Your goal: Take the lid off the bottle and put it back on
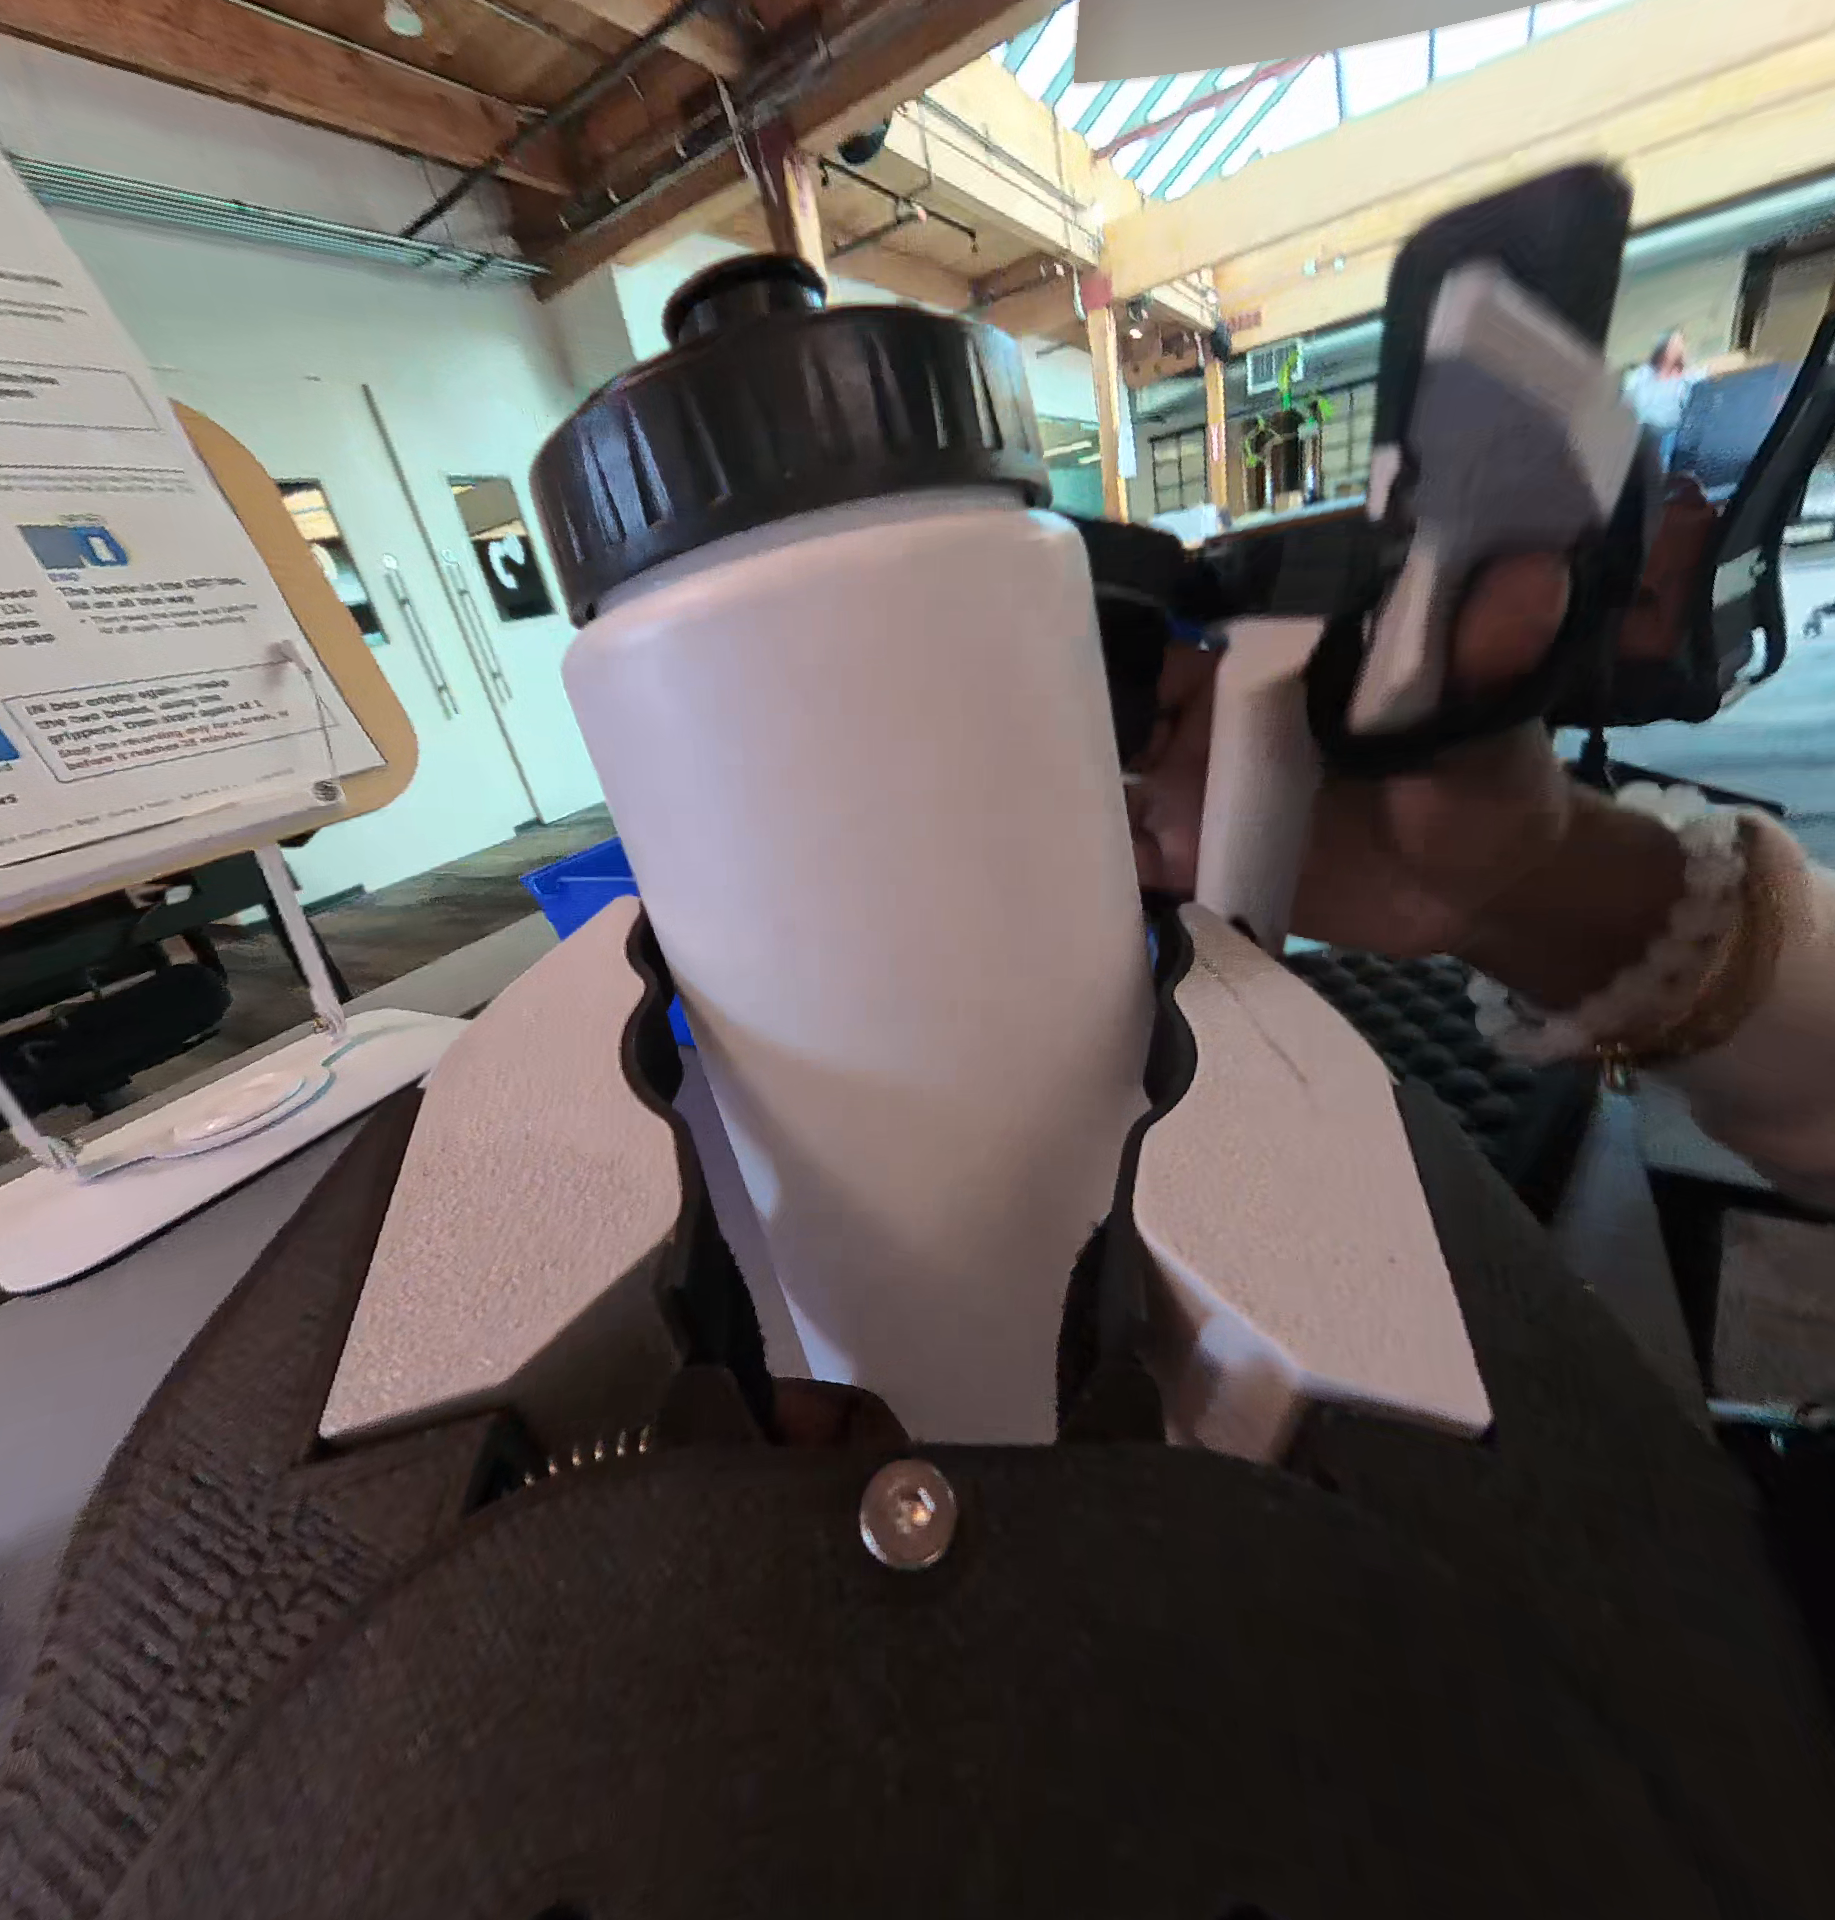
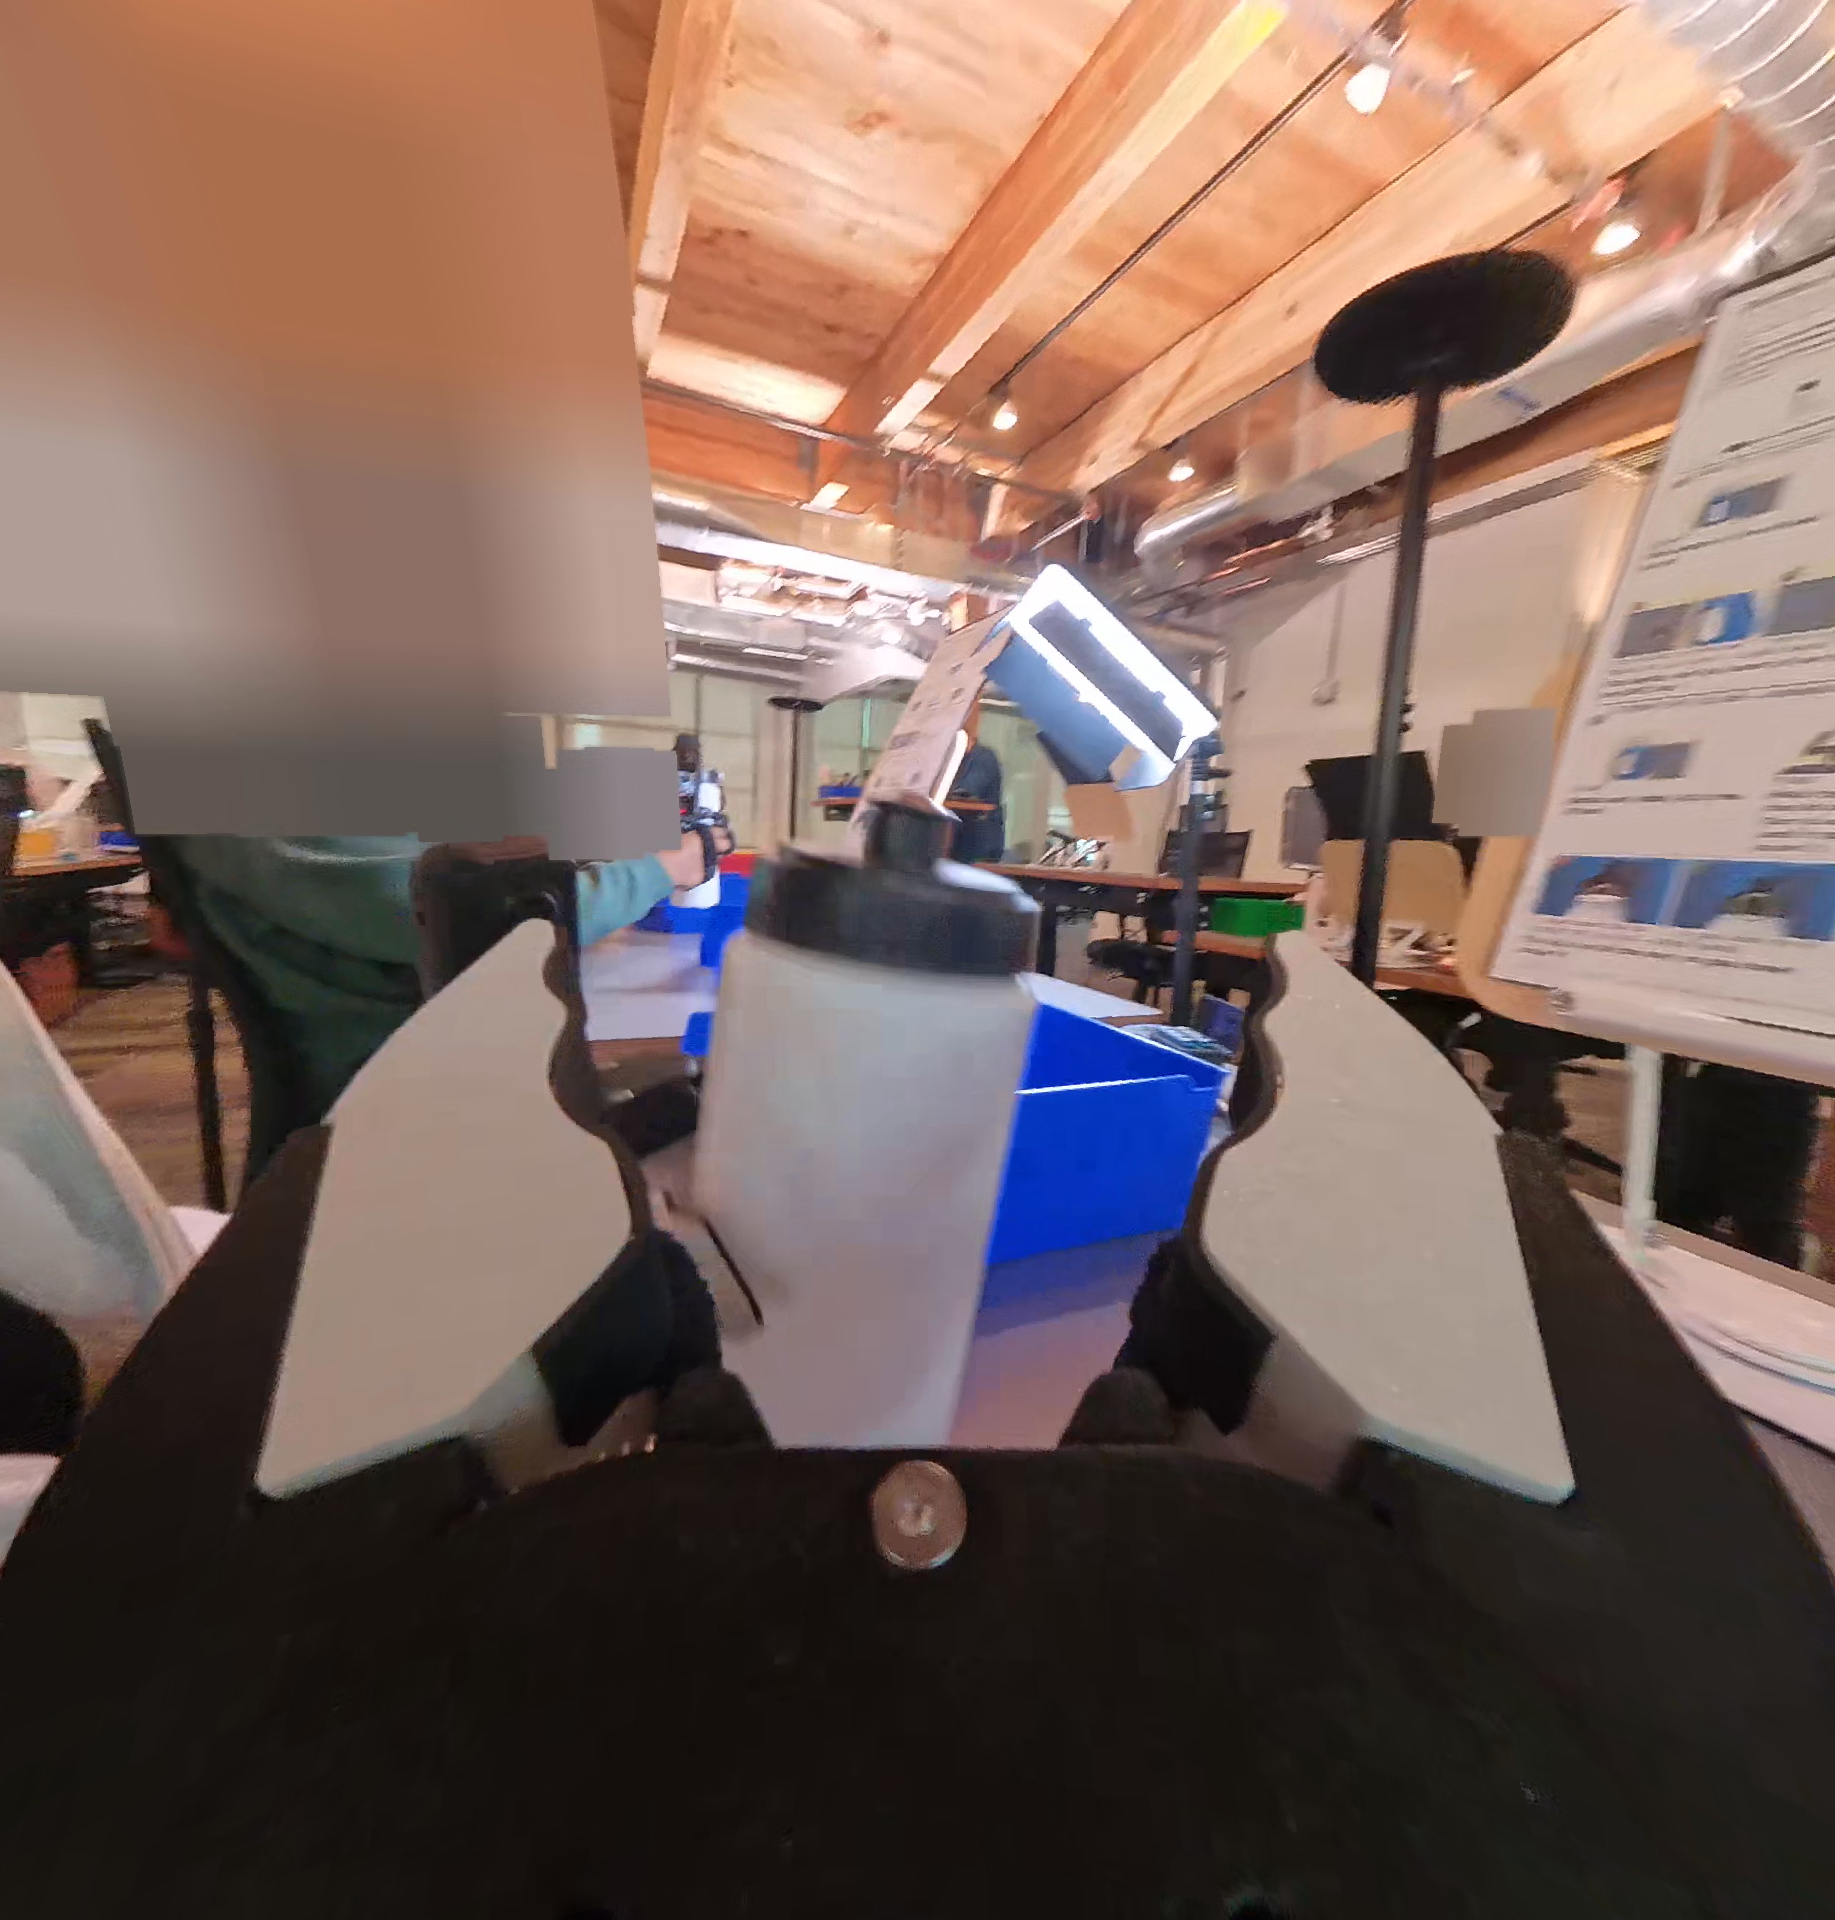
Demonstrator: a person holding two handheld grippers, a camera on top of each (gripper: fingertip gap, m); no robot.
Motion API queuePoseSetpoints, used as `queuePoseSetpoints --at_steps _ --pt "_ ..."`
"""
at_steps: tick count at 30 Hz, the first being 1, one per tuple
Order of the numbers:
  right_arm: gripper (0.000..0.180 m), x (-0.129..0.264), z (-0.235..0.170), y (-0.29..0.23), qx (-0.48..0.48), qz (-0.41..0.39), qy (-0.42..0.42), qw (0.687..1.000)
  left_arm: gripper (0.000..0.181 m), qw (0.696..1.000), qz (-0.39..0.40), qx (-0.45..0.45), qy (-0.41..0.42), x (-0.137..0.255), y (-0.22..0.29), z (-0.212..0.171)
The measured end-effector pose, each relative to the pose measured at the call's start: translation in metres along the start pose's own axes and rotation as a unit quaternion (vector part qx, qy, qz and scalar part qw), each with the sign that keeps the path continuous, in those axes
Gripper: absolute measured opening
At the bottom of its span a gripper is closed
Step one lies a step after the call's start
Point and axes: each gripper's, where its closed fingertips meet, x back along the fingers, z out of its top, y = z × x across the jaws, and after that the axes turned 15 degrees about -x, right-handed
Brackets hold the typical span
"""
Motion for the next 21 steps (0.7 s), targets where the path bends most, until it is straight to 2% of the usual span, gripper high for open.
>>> queuePoseSetpoints --at_steps 4,10,15,21 --pt "0.121 -0.02 0.006 -0.015 -0.012 0.012 -0.015 1.0 0.089 0.999 -0.035 -0.018 0.006 -0.002 0.018 -0.004" --pt "0.118 -0.034 -0.032 -0.008 -0.016 0.002 -0.153 0.988 0.09 0.998 -0.044 -0.027 0.032 -0.001 0.025 -0.004" --pt "0.091 -0.04 -0.043 -0.015 0.006 0.017 -0.187 0.982 0.091 0.999 -0.041 -0.018 0.028 -0.001 0.023 -0.006" --pt "0.082 -0.039 -0.045 -0.014 0.003 0.008 -0.209 0.978 0.089 0.999 -0.05 -0.004 0.013 -0.001 0.024 -0.008"
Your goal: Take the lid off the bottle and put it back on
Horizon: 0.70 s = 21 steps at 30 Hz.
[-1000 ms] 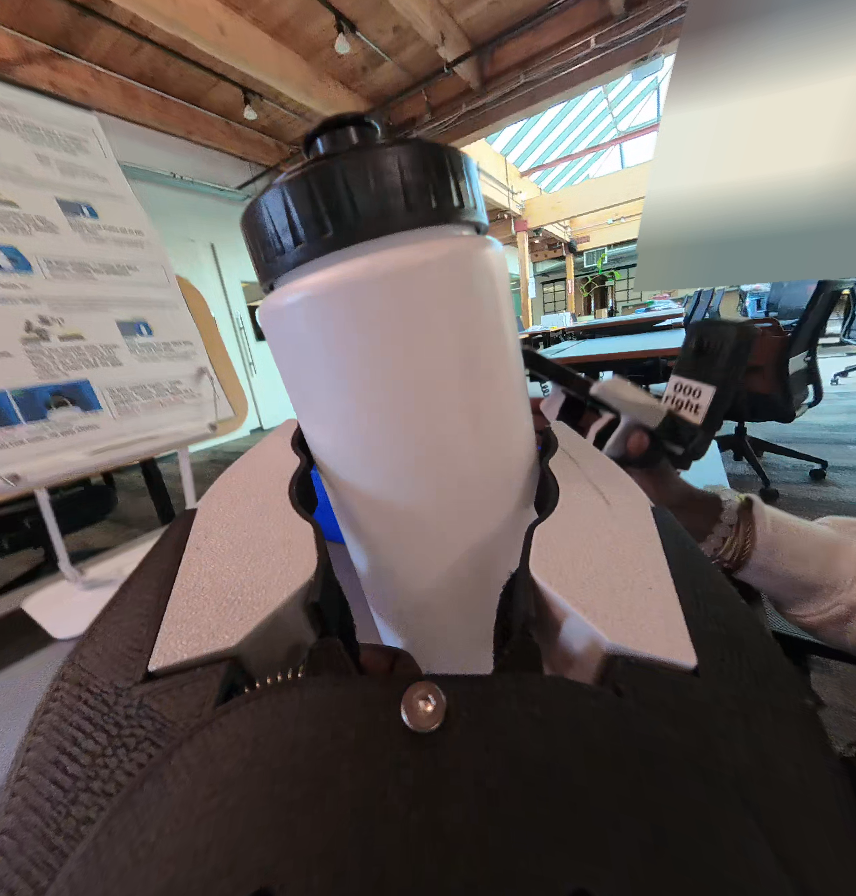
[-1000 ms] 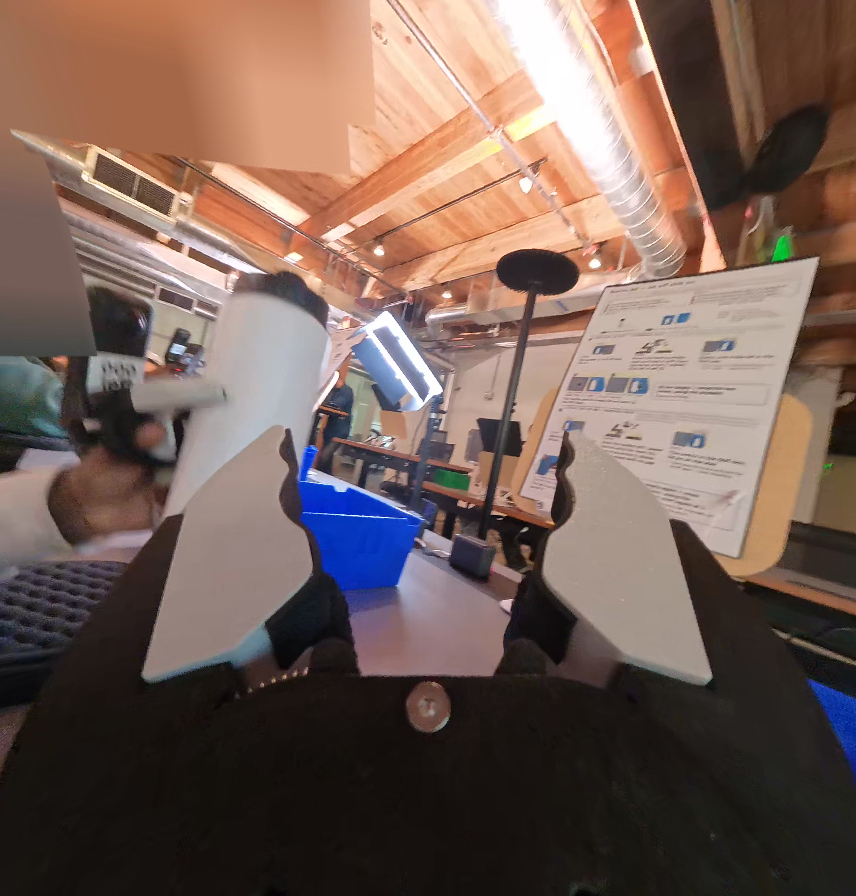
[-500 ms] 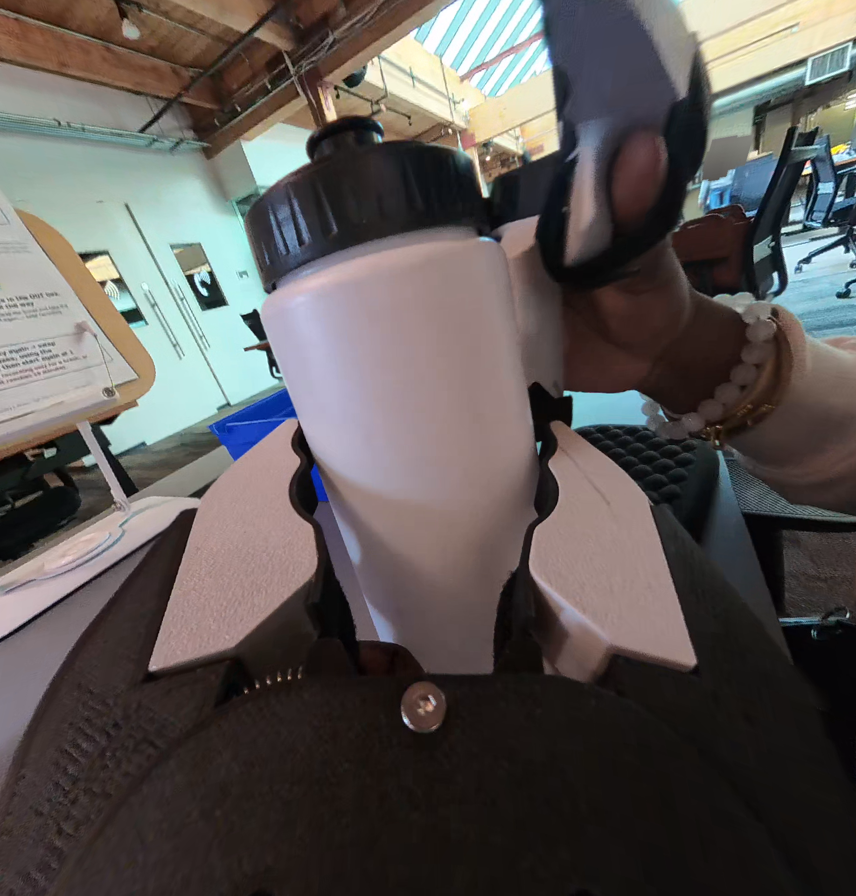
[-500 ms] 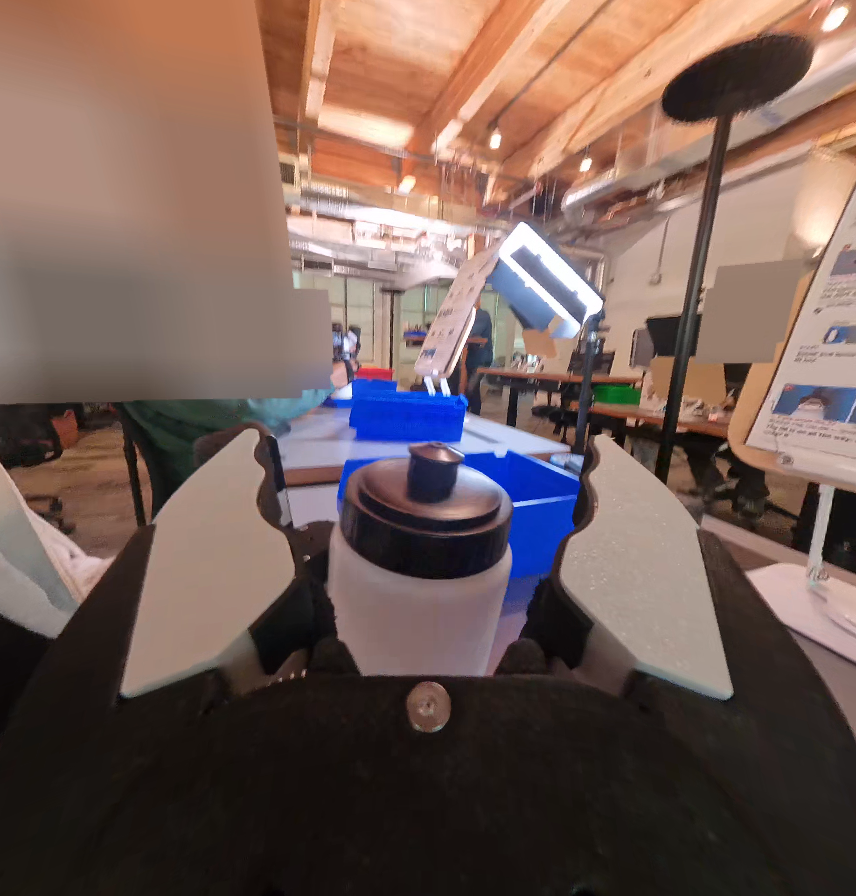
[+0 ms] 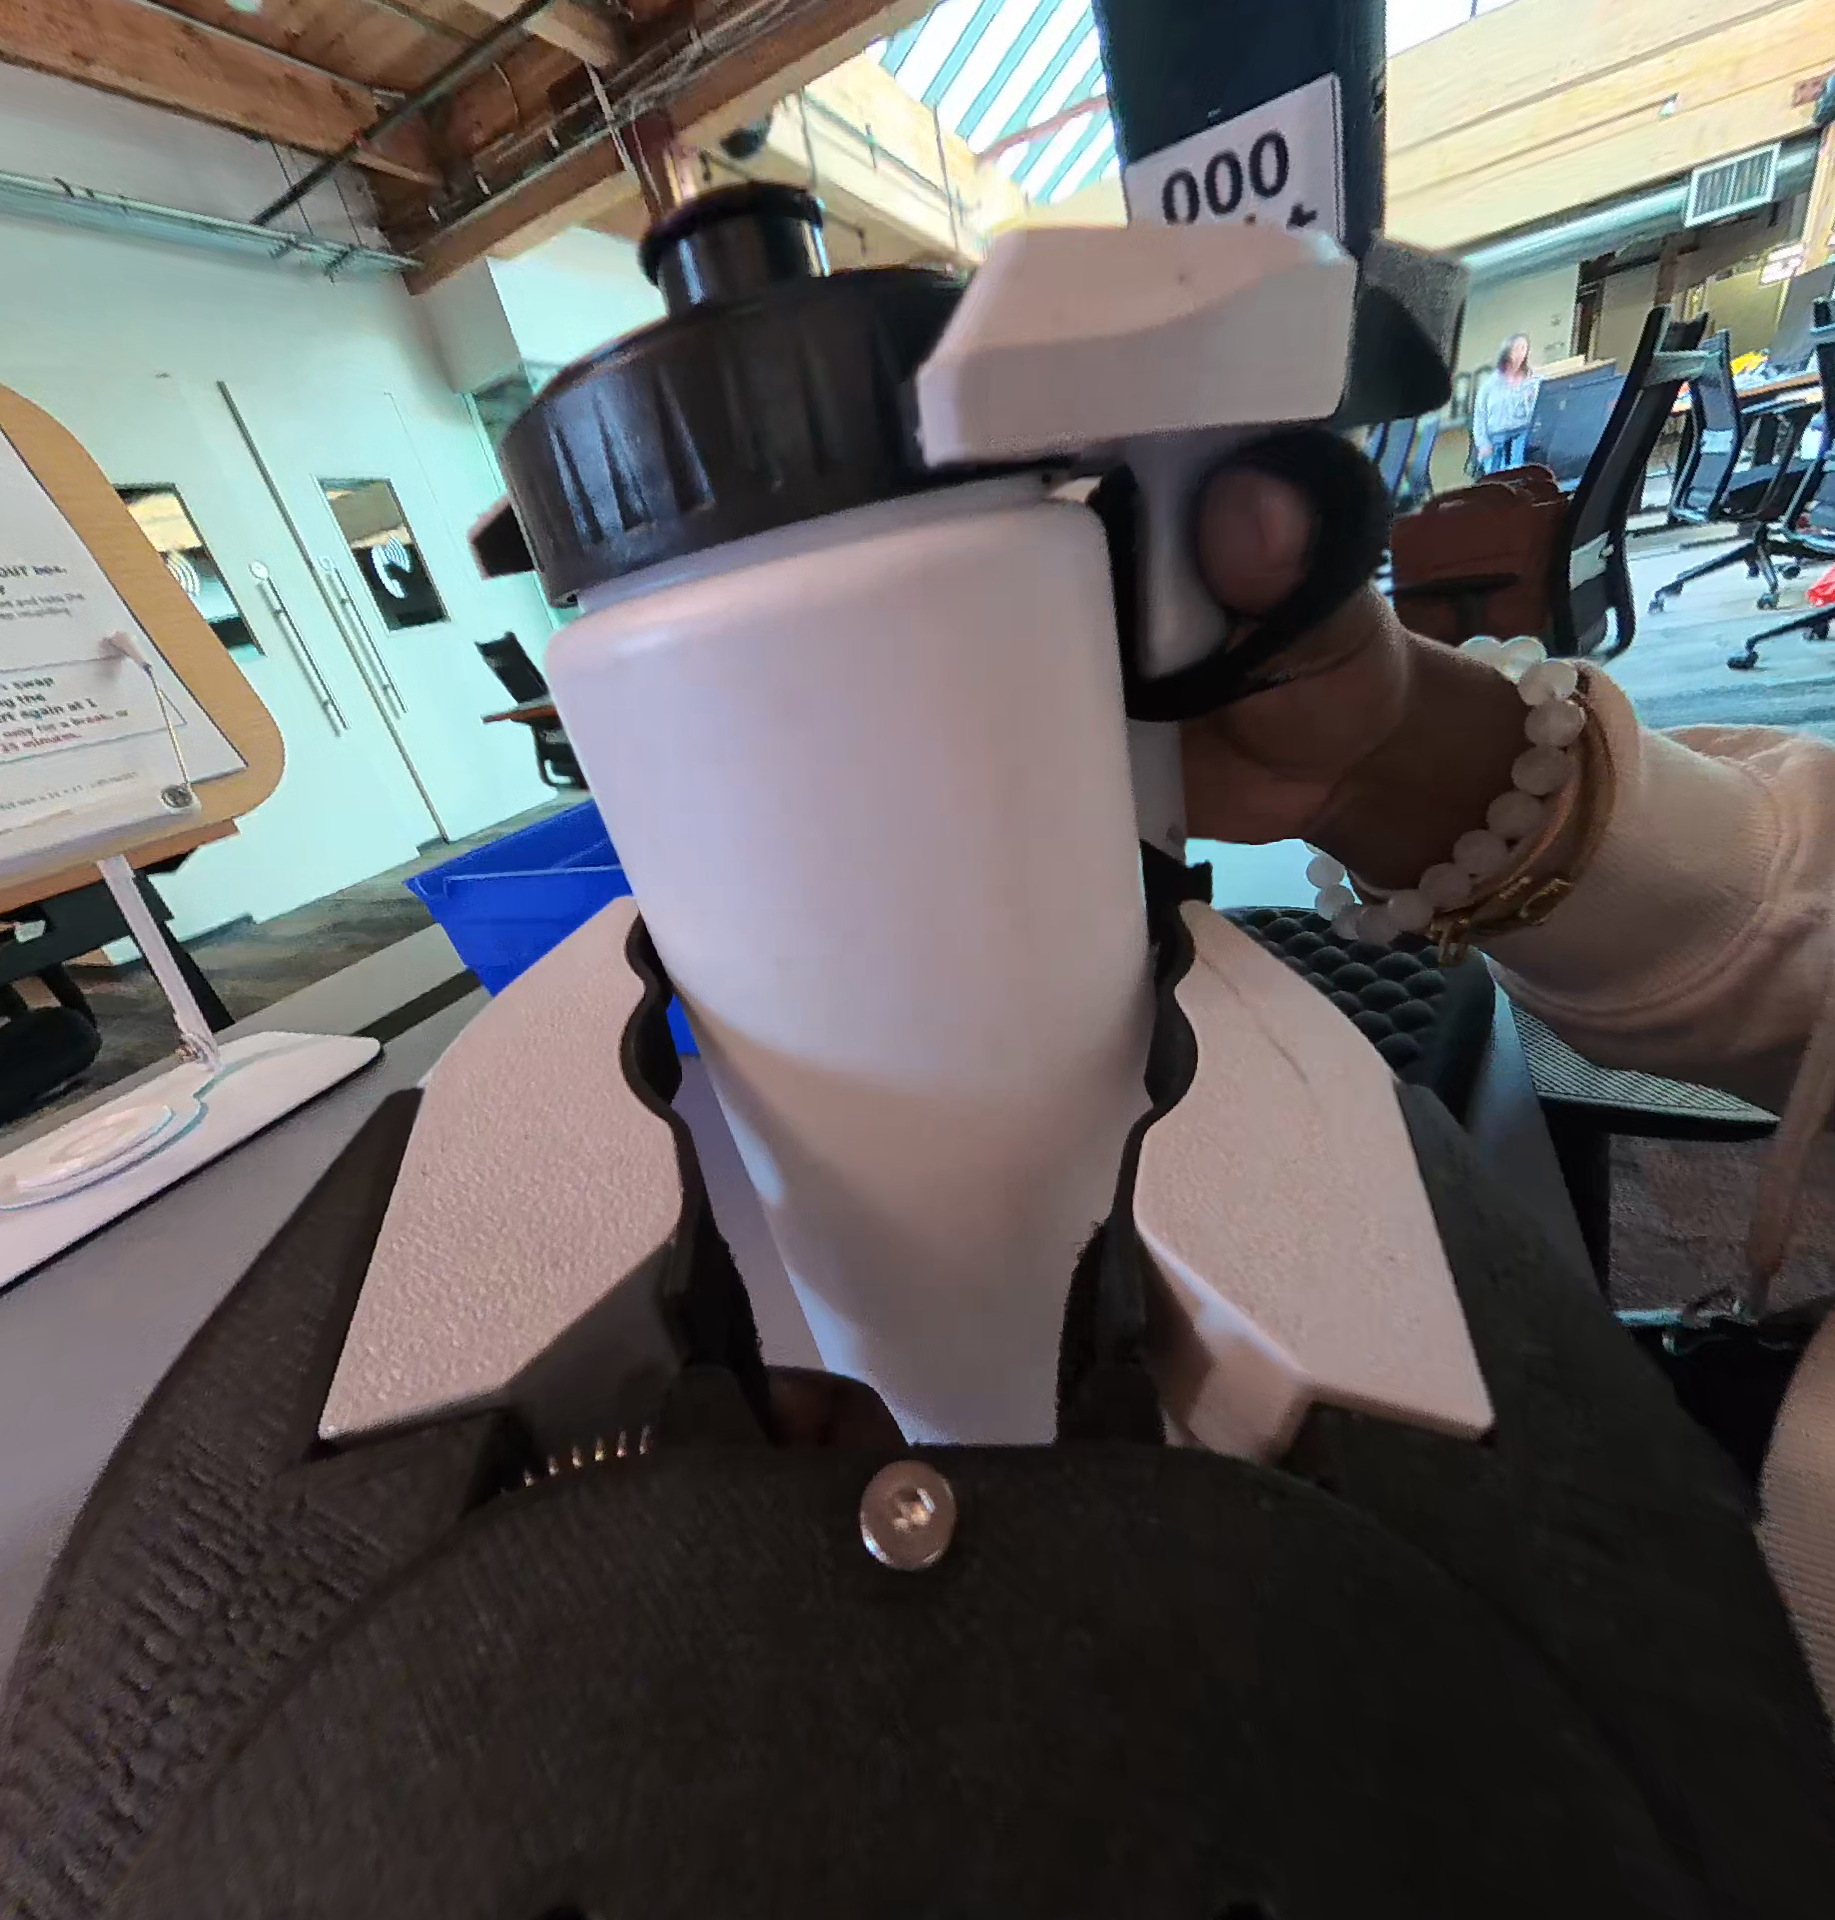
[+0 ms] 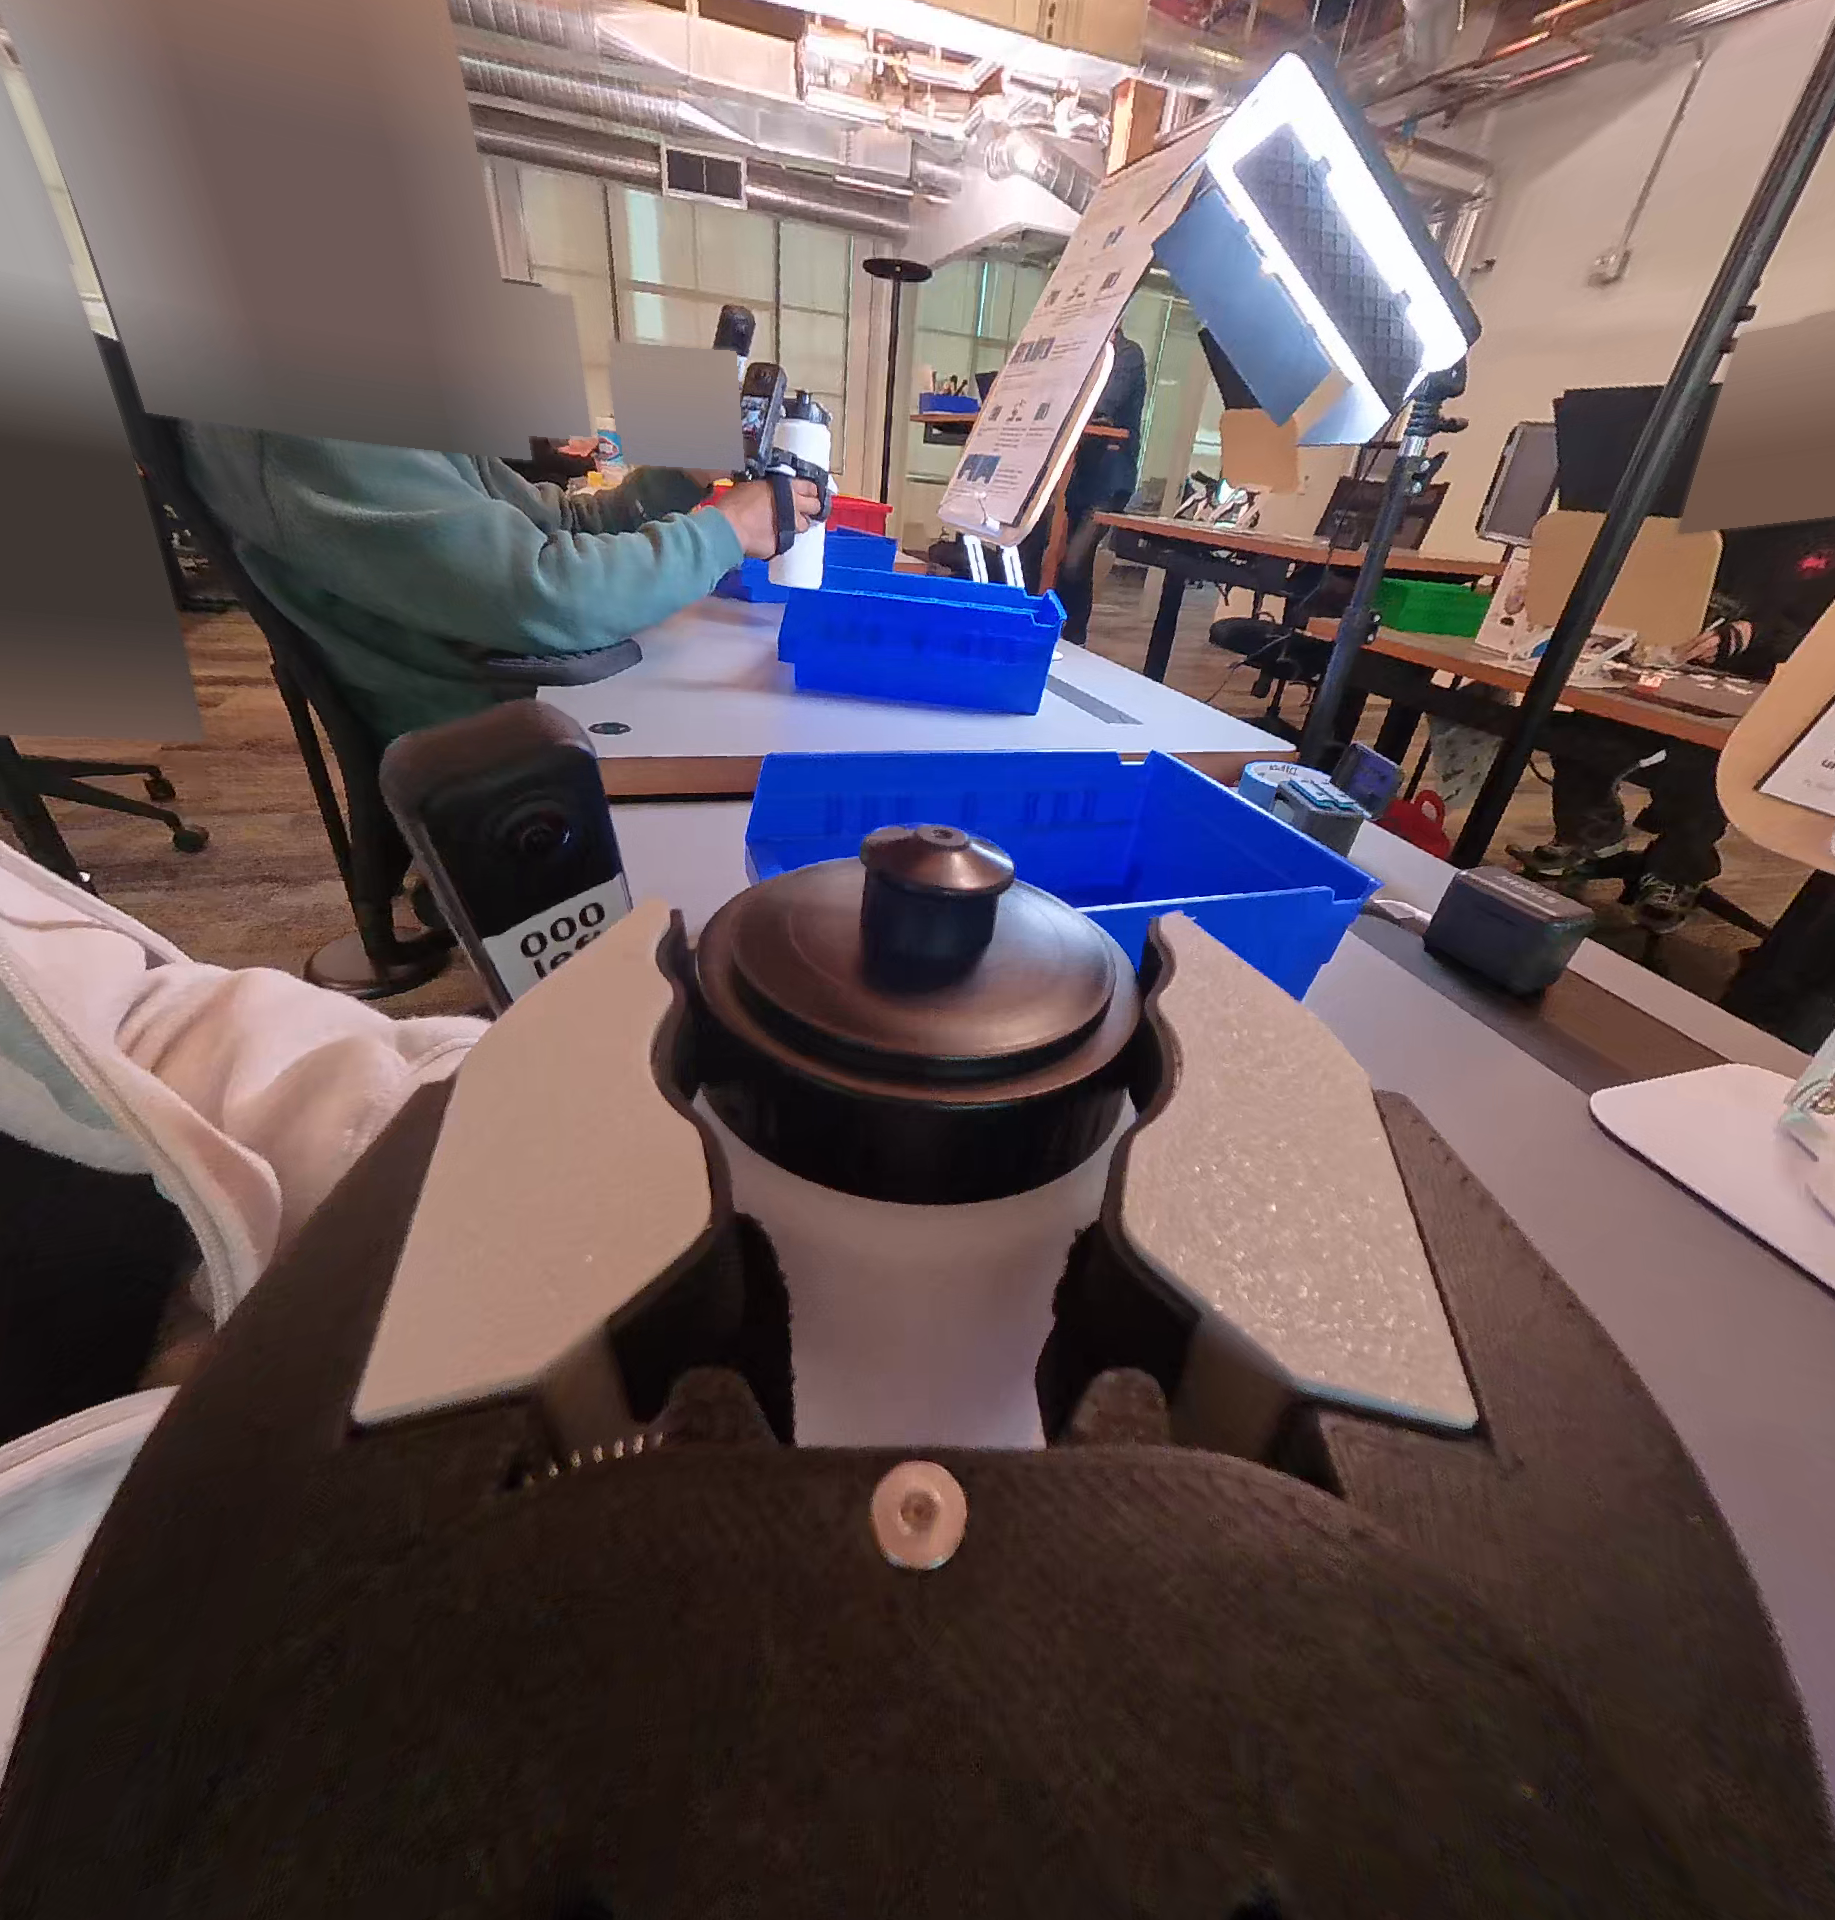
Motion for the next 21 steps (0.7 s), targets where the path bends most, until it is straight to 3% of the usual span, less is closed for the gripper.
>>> queuePoseSetpoints --at_steps 21 --pt "0.078 0.012 -0.002 -0.012 -0.015 0.204 -0.038 0.978 0.076 0.996 -0.05 0.066 0.016 0.01 0.002 0.006"
